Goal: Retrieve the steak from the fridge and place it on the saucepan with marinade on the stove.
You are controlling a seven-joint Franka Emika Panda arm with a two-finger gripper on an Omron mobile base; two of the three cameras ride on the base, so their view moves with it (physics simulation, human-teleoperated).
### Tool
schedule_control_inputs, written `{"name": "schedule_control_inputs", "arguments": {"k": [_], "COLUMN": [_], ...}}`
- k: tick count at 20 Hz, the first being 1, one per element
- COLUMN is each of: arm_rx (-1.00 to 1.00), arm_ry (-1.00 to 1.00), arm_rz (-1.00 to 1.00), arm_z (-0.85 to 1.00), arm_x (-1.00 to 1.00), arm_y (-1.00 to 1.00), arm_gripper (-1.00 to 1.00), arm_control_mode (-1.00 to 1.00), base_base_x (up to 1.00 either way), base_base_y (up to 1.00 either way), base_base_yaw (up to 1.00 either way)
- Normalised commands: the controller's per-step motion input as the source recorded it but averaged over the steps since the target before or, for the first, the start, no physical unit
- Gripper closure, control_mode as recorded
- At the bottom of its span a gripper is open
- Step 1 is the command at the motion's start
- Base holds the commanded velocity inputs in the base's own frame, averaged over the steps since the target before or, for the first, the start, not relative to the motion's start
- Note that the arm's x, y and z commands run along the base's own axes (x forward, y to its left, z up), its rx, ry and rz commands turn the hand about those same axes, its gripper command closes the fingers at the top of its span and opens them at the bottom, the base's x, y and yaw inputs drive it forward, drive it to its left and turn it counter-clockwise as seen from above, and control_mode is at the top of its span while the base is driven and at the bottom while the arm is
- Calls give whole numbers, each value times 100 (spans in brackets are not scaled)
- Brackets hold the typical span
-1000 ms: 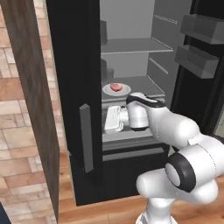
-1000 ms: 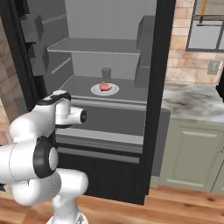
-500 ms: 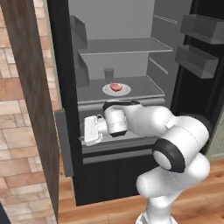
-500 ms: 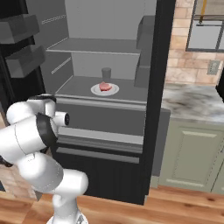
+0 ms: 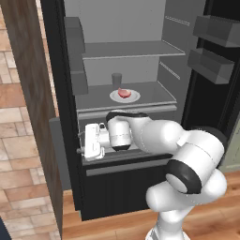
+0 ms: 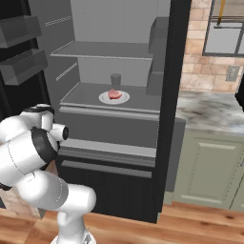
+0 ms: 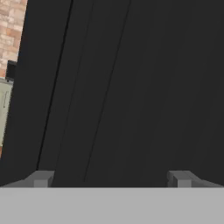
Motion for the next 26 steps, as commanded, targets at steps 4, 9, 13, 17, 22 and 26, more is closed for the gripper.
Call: {"name": "schedule_control_inputs", "arguments": {"k": [4,9,13,17,22,26], "arm_rx": [0,0,-1,-5,-11,-16], "arm_ry": [-16,-2,20,53,58,39], "arm_rz": [-7,-5,-8,-16,-30,-37], "arm_z": [56,76,59,27,0,0], "arm_x": [-21,-3,-4,-8,-1,0], "arm_y": [-32,-33,-42,-52,-61,-54], "arm_gripper": [-100,-100,-100,-100,-100,-100], "arm_control_mode": [-100,-100,-100,-100,-100,-100], "base_base_x": [0,0,0,0,0,0], "base_base_y": [0,0,0,0,0,0], "base_base_yaw": [0,0,0,0,0,0]}}
